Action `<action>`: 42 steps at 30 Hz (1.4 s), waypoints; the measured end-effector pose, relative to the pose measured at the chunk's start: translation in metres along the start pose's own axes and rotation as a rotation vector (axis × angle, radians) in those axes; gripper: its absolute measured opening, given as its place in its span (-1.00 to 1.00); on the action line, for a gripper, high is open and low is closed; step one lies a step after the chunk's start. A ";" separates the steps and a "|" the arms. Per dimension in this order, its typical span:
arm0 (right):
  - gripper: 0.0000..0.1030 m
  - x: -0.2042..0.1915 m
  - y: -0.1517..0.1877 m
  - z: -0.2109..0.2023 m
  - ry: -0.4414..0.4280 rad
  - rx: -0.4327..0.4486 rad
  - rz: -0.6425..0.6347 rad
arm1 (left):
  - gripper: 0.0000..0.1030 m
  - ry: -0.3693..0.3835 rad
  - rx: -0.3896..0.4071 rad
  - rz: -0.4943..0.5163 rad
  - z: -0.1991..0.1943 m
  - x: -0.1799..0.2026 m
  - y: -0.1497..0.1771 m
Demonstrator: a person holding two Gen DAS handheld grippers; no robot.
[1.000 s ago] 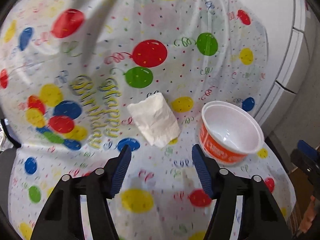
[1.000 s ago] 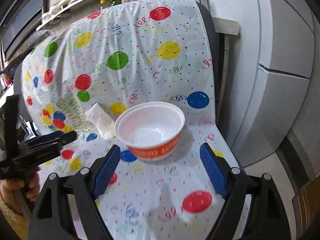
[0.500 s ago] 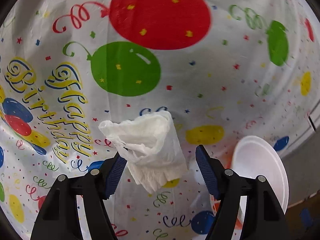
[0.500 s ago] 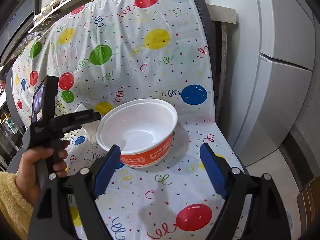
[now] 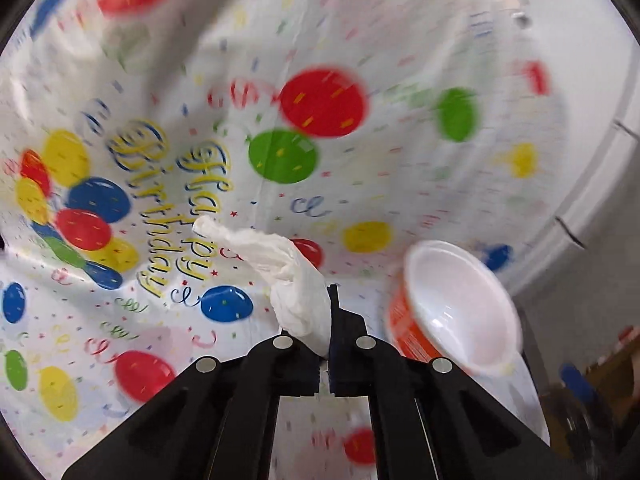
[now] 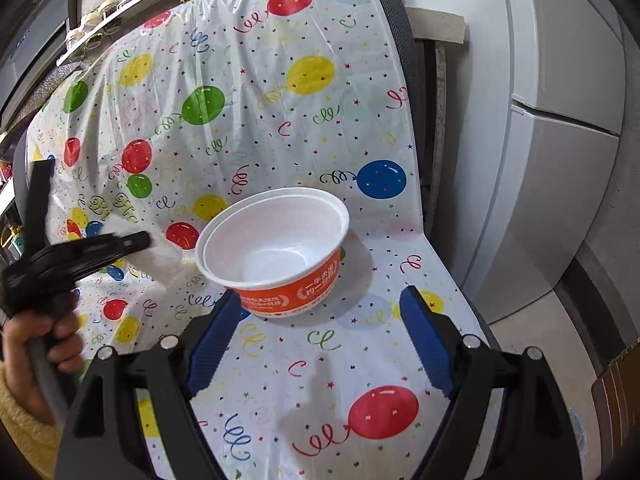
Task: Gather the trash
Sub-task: 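Grasp the white napkin with the left tool while the right tool grasps the orange-and-white bowl rim, then carry the napkin and bowl over the trash bin and open both tools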
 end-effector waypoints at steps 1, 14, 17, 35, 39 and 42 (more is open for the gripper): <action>0.55 -0.001 0.000 -0.001 -0.001 -0.001 -0.002 | -0.96 0.032 0.023 0.018 -0.016 0.006 0.004; -0.12 0.010 -0.016 0.060 -0.026 -0.087 0.139 | -0.95 -0.087 0.033 0.139 -0.062 -0.010 0.038; -0.39 0.016 -0.015 0.076 -0.053 -0.131 0.215 | -0.95 -0.080 0.024 0.136 -0.060 -0.013 0.040; -0.90 0.048 0.018 -0.088 -0.050 -0.006 0.227 | -0.95 0.136 0.040 0.232 -0.101 0.078 0.084; -0.90 0.088 0.043 -0.126 0.028 0.025 0.266 | -0.95 0.176 0.030 0.295 -0.108 0.116 0.105; -0.90 0.116 0.063 -0.146 0.064 0.028 0.315 | -0.95 0.203 0.025 0.343 -0.112 0.146 0.121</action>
Point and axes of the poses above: each gripper's, at about its wrist camera, not at the fingertips, and z roughly the way its jaws point, x to its right, y to its underside, the point moved 9 cm from there along z, roughly the way its jaws point, and after that the axes turned 3 degrees about z, right-handed, at the moved point
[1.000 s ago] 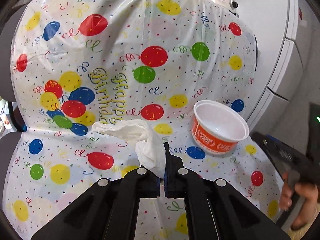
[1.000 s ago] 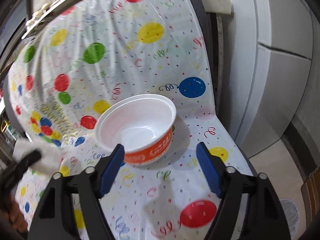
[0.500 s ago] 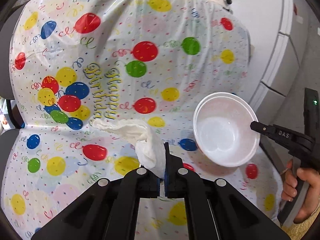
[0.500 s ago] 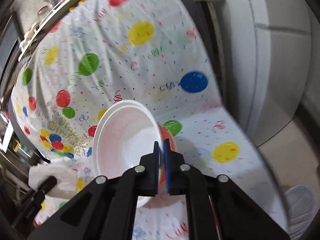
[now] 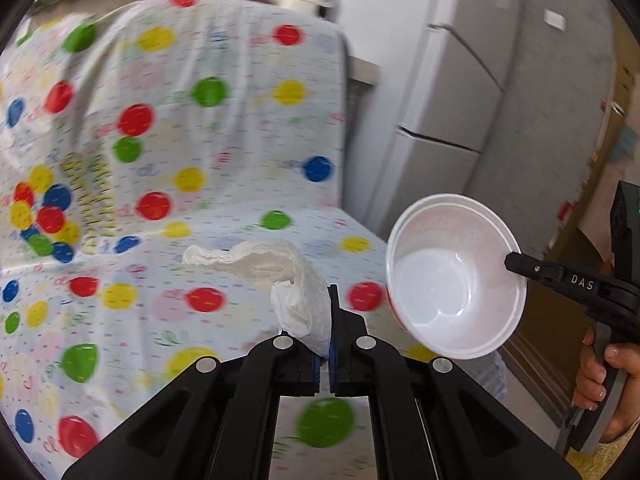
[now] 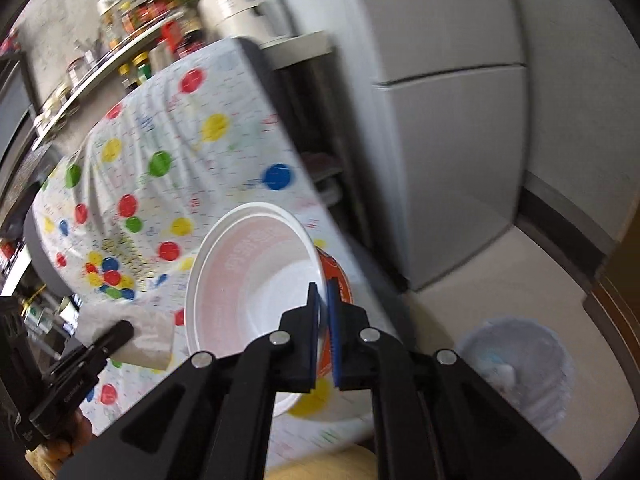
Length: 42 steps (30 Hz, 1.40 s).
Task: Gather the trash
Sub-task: 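Carry the napkin and bowl over the trash bin and open both tools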
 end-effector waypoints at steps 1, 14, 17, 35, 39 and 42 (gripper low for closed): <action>-0.90 0.014 0.004 -0.007 0.016 0.004 0.018 | -0.95 0.012 -0.003 0.017 0.002 0.013 0.002; -0.90 0.171 0.066 -0.071 0.246 0.015 0.225 | -0.95 0.218 -0.091 0.250 0.049 0.176 0.051; -0.90 0.201 0.083 -0.071 0.286 -0.002 0.280 | -0.95 0.254 -0.116 0.285 0.060 0.202 0.062; -0.18 0.294 0.117 -0.002 0.385 -0.130 0.452 | 0.42 0.329 -0.305 0.318 0.157 0.284 0.090; -0.18 0.293 0.117 -0.013 0.404 -0.117 0.434 | 0.47 0.325 -0.311 0.282 0.159 0.275 0.086; -0.18 0.288 0.118 -0.027 0.409 -0.110 0.417 | 0.51 0.315 -0.293 0.266 0.153 0.266 0.077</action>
Point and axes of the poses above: each gripper's, at about its wrist camera, not at the fingertips, and z roughly the way its jaws point, x to its right, y to its underside, the point moved 9 cm from there along z, roughly the way its jaws point, and after that the axes turned 3 degrees about z, right-handed, at the moved point
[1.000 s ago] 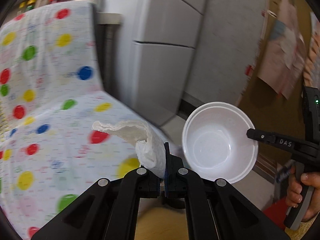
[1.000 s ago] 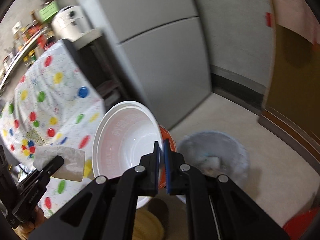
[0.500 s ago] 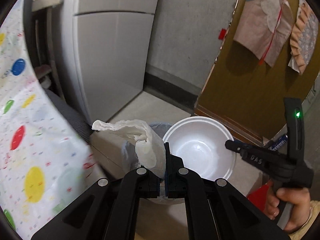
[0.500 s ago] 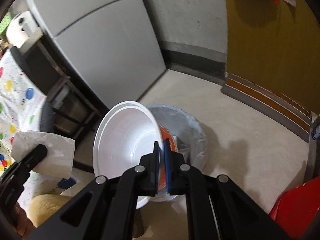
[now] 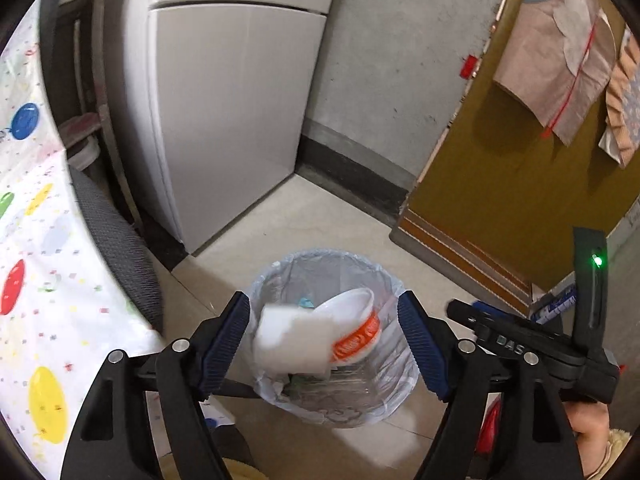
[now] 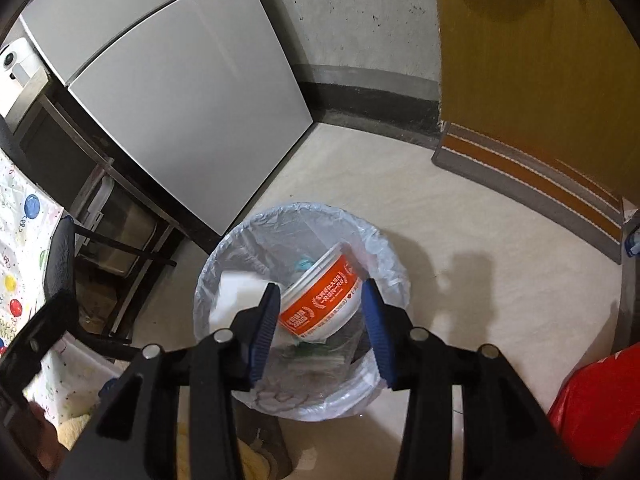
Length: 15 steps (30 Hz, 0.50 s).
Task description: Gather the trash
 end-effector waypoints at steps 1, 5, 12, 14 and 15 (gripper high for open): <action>-0.18 0.000 0.001 -0.004 0.001 0.004 -0.005 | 0.55 -0.012 0.011 0.000 -0.006 -0.004 -0.001; 0.02 -0.008 0.011 -0.032 0.010 0.027 -0.045 | 0.69 -0.076 0.054 0.006 -0.034 -0.018 0.000; 0.84 -0.047 0.040 -0.080 0.060 0.047 -0.199 | 0.73 -0.215 0.056 0.011 -0.086 -0.046 0.023; 0.88 -0.058 0.047 -0.093 0.078 0.064 -0.240 | 0.74 -0.225 0.057 -0.012 -0.102 -0.054 0.031; 0.88 -0.065 0.050 -0.100 0.087 0.072 -0.265 | 0.74 -0.228 0.059 -0.027 -0.112 -0.058 0.034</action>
Point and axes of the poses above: each gripper's, at about its wrist camera, not at the fingertips, and z roughly the way its jaws point, x to its right, y to its underside, the point moved 9 cm from there along z, roughly the way its jaws point, and after that the axes turned 3 degrees about z, right-handed, at the moved point
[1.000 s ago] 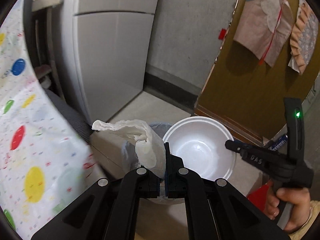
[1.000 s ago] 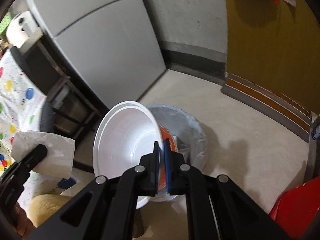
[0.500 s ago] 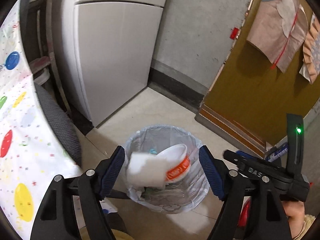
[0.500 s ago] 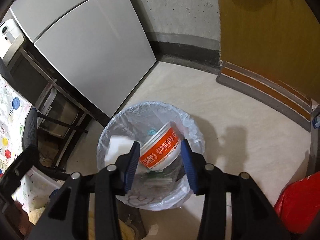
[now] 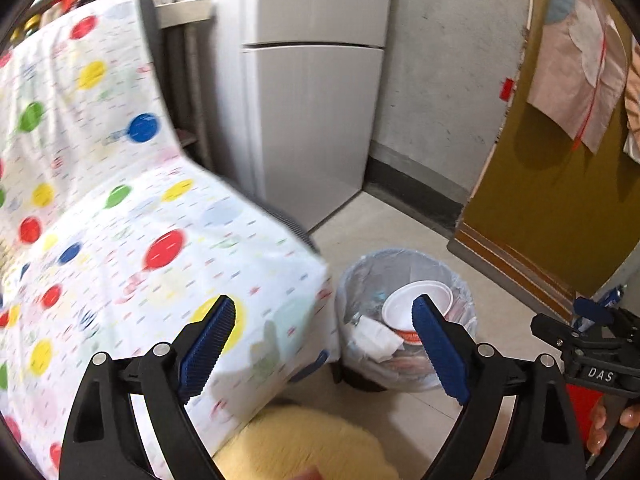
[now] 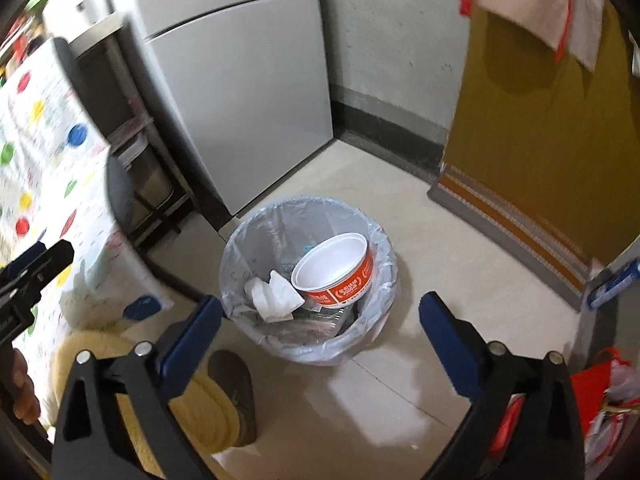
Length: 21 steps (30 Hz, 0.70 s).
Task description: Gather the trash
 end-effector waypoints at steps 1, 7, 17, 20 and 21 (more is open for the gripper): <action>0.88 -0.002 0.000 -0.005 0.004 0.006 -0.013 | 0.74 -0.003 -0.002 -0.010 -0.006 -0.005 0.003; 0.88 -0.024 -0.002 -0.055 0.034 0.070 -0.104 | 0.75 -0.045 -0.025 -0.075 -0.045 -0.032 0.012; 0.88 -0.041 0.000 -0.110 -0.037 0.151 -0.133 | 0.75 -0.155 -0.039 -0.081 -0.094 -0.056 0.024; 0.88 -0.044 -0.003 -0.120 -0.046 0.168 -0.146 | 0.75 -0.178 -0.022 -0.075 -0.106 -0.059 0.024; 0.88 -0.045 -0.004 -0.122 -0.047 0.173 -0.146 | 0.75 -0.182 -0.020 -0.076 -0.108 -0.059 0.025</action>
Point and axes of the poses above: each gripper's, at about its wrist camera, not at the fingertips, and z roughly the way its jaws point, x to its right, y to its underside, the point moved 9 cm from there along z, roughly the way its jaws point, and after that the axes turned 3 degrees about z, right-handed, at the moved point
